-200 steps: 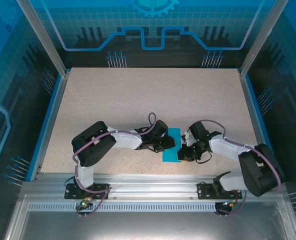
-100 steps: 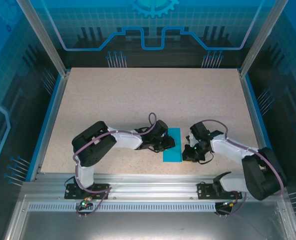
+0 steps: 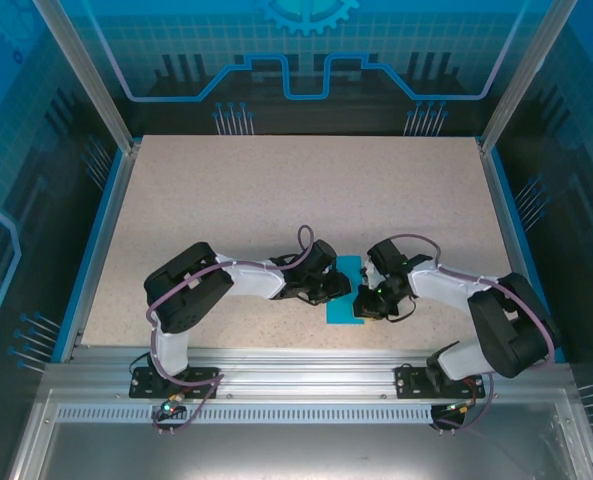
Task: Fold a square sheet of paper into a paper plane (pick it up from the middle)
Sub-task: Fold the triangle at the bottom-center of the table.
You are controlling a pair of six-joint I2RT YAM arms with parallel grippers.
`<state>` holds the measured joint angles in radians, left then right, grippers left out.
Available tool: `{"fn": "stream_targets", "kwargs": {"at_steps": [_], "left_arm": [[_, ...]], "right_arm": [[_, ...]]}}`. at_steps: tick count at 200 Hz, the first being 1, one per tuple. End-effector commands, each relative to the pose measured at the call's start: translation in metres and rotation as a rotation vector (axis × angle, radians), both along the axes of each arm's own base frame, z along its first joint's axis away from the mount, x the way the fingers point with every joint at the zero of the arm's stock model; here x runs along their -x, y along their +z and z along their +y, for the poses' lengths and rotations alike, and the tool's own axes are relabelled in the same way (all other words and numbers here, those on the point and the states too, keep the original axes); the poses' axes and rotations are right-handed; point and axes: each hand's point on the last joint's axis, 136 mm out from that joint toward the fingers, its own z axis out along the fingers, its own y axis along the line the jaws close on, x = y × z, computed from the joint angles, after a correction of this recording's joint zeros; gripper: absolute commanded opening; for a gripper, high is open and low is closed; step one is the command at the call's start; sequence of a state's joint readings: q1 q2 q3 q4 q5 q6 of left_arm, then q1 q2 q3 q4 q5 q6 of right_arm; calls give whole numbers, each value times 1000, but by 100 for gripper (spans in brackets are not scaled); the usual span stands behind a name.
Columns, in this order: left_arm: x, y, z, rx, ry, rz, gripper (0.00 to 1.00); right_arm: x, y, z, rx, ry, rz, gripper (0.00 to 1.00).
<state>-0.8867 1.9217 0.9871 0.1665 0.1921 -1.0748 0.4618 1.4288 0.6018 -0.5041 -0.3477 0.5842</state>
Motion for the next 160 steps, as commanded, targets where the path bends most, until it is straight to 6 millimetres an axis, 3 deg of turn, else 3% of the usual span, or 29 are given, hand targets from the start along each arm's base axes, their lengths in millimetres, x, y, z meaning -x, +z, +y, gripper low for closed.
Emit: {"fn": "stream_targets", "kwargs": {"at_steps": [1, 21, 70, 134, 160], "left_arm": [[5, -16, 5, -48, 0, 36, 27], [5, -16, 5, -53, -2, 36, 27], [4, -14, 5, -39, 2, 26, 28], [-6, 56, -10, 131, -35, -102, 37], [0, 61, -8, 160, -18, -89, 37]], "right_arm": [[14, -13, -25, 87, -48, 56, 10], [25, -16, -34, 89, -78, 85, 11], [25, -20, -34, 81, -100, 114, 12], [12, -16, -21, 15, -75, 79, 3], [7, -17, -15, -12, -82, 75, 2]]}}
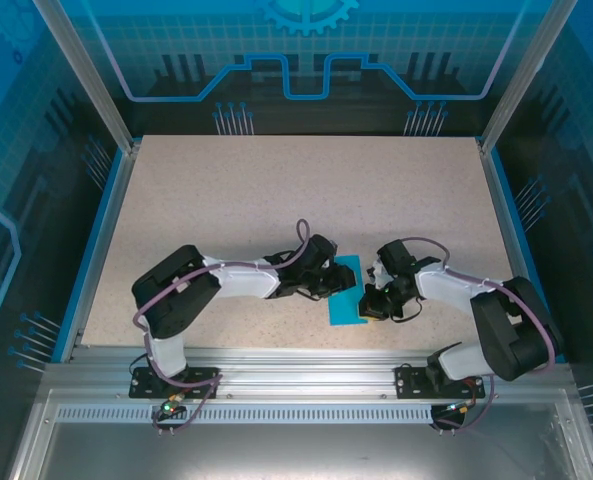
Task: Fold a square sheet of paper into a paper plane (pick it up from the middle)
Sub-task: Fold the triangle at the bottom-center of the table.
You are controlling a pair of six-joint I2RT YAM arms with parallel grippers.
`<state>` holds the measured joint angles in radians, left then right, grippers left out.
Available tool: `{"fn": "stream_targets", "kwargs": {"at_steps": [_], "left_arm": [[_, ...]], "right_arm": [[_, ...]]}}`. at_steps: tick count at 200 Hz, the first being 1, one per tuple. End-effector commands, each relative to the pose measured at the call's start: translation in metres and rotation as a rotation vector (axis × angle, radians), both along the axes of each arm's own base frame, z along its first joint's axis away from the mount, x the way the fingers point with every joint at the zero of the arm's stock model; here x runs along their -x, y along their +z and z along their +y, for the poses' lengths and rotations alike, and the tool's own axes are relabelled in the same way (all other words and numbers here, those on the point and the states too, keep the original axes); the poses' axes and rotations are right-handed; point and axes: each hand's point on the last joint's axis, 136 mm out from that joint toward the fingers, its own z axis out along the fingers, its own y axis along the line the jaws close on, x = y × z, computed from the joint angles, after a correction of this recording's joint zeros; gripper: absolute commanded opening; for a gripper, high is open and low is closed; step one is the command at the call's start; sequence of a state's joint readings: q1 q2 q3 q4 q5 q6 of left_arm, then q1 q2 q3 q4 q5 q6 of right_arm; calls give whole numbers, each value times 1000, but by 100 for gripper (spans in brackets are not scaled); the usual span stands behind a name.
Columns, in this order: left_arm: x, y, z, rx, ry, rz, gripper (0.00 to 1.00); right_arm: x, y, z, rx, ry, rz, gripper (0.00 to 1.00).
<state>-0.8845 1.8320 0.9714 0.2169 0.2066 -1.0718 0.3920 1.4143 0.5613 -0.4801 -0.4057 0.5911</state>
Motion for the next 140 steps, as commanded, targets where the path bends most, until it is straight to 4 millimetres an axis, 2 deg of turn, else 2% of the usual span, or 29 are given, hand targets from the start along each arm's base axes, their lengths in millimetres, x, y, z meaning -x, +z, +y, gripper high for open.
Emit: {"fn": "stream_targets", "kwargs": {"at_steps": [1, 41, 95, 140], "left_arm": [[5, 18, 0, 58, -8, -15, 37], [21, -2, -6, 49, -22, 50, 33], [23, -35, -11, 45, 29, 118, 30], [21, -60, 7, -66, 78, 129, 28]], "right_arm": [[7, -16, -7, 37, -14, 48, 2], [5, -19, -5, 22, -24, 47, 2], [6, -25, -5, 21, -33, 51, 2], [8, -28, -8, 34, -33, 60, 1]]}}
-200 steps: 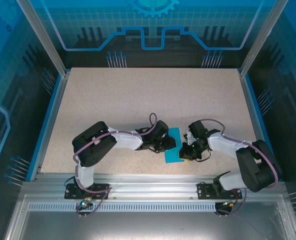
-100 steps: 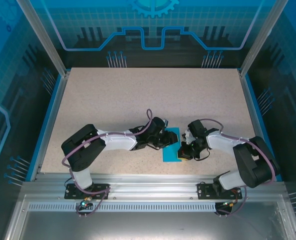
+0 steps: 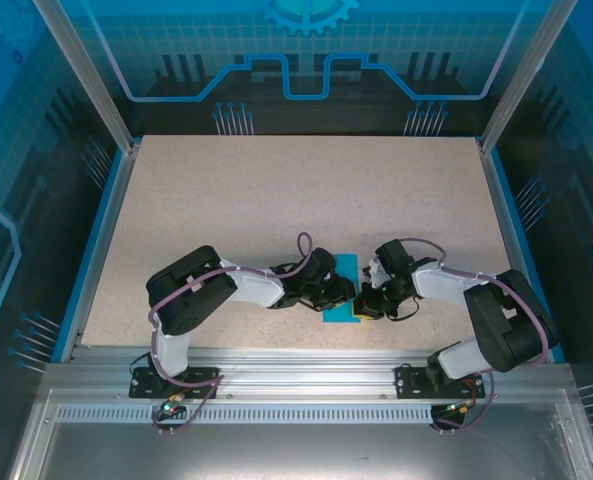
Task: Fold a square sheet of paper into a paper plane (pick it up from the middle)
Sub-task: Fold the triangle at the bottom-center of the table.
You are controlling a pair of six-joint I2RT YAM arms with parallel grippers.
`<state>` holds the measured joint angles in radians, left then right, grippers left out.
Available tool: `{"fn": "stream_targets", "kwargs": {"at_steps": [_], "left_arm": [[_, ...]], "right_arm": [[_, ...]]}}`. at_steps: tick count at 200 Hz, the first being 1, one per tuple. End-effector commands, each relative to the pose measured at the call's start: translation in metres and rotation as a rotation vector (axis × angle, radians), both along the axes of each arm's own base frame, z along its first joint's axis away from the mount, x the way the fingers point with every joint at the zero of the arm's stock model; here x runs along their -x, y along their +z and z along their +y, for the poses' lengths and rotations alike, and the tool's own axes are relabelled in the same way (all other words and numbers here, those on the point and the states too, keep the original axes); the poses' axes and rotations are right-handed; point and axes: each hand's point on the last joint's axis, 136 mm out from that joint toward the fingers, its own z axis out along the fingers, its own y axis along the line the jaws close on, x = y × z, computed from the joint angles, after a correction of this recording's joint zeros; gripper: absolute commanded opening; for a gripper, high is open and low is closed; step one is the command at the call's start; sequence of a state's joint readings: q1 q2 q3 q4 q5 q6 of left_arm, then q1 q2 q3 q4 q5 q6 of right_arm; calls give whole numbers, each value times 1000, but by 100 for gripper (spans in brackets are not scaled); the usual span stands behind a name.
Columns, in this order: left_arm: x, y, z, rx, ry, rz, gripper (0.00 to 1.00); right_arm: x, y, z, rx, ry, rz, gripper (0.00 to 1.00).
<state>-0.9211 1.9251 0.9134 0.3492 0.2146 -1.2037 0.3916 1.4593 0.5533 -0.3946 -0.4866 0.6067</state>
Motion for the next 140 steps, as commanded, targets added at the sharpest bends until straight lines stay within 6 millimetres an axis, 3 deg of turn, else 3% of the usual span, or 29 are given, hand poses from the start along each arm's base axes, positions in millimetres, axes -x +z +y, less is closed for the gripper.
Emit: {"fn": "stream_targets", "kwargs": {"at_steps": [1, 35, 140], "left_arm": [[3, -21, 15, -91, 33, 18, 28], [-10, -29, 43, -210, 91, -22, 28], [-52, -31, 91, -275, 143, -95, 31]], "right_arm": [[13, -27, -23, 121, -31, 53, 1], [16, -29, -28, 153, -25, 60, 1], [17, -29, -27, 138, -24, 54, 1]]}}
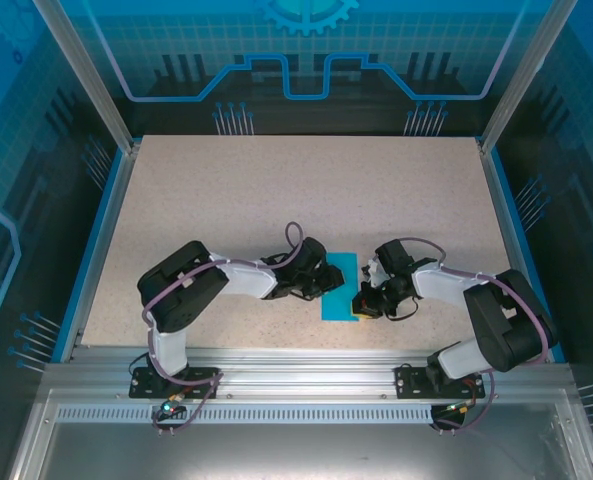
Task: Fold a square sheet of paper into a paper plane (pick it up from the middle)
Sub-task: Fold the triangle at the bottom-center of the table.
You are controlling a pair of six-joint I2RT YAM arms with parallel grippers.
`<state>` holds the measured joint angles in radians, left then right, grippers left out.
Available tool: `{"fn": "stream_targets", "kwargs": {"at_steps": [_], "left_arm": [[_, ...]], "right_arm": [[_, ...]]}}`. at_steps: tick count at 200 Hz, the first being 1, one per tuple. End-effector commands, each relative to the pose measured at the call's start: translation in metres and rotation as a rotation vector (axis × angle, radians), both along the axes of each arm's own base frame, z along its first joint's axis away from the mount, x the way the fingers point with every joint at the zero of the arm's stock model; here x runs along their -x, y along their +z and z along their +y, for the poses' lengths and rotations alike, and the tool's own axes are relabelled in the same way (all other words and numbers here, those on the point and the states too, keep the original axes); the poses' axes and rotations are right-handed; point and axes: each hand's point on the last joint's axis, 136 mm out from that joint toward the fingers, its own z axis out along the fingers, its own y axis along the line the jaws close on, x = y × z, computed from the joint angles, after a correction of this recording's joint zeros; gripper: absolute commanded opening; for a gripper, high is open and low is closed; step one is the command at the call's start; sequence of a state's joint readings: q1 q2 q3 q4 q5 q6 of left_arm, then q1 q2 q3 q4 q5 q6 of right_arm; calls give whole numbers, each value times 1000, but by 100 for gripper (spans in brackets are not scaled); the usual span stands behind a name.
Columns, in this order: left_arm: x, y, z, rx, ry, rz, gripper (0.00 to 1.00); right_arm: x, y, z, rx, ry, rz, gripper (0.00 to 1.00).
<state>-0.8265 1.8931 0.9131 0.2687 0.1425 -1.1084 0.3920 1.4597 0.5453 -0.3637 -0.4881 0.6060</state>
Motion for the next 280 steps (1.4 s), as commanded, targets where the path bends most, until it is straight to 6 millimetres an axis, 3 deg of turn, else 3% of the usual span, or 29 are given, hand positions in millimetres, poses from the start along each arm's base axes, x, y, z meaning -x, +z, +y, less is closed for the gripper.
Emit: {"fn": "stream_targets", "kwargs": {"at_steps": [1, 43, 79, 112, 132, 156, 183, 213, 261, 280], "left_arm": [[-12, -28, 52, -179, 67, -19, 31], [-20, -13, 60, -170, 45, -65, 33], [-19, 39, 45, -52, -5, -151, 36], [3, 71, 18, 22, -91, -177, 35], [18, 61, 0, 37, -131, -135, 33], [25, 31, -10, 75, -111, -56, 29], [27, 2, -14, 78, -93, 8, 24], [29, -24, -2, 3, -61, 51, 22], [33, -31, 8, -51, -61, 62, 21], [32, -29, 7, -51, -64, 60, 20]], "right_arm": [[20, -28, -28, 147, -27, 76, 1], [20, -30, -25, 128, -26, 77, 1], [16, -26, -21, 109, -20, 63, 1], [13, -24, -20, 102, -20, 51, 1], [10, -22, -18, 94, -20, 39, 2], [8, -21, -17, 89, -20, 32, 2], [7, -19, -16, 83, -17, 26, 3], [5, -12, -13, 62, -15, 13, 3], [-9, 31, 15, -51, 37, -103, 7], [-13, 32, 28, -47, 76, -107, 6]]}}
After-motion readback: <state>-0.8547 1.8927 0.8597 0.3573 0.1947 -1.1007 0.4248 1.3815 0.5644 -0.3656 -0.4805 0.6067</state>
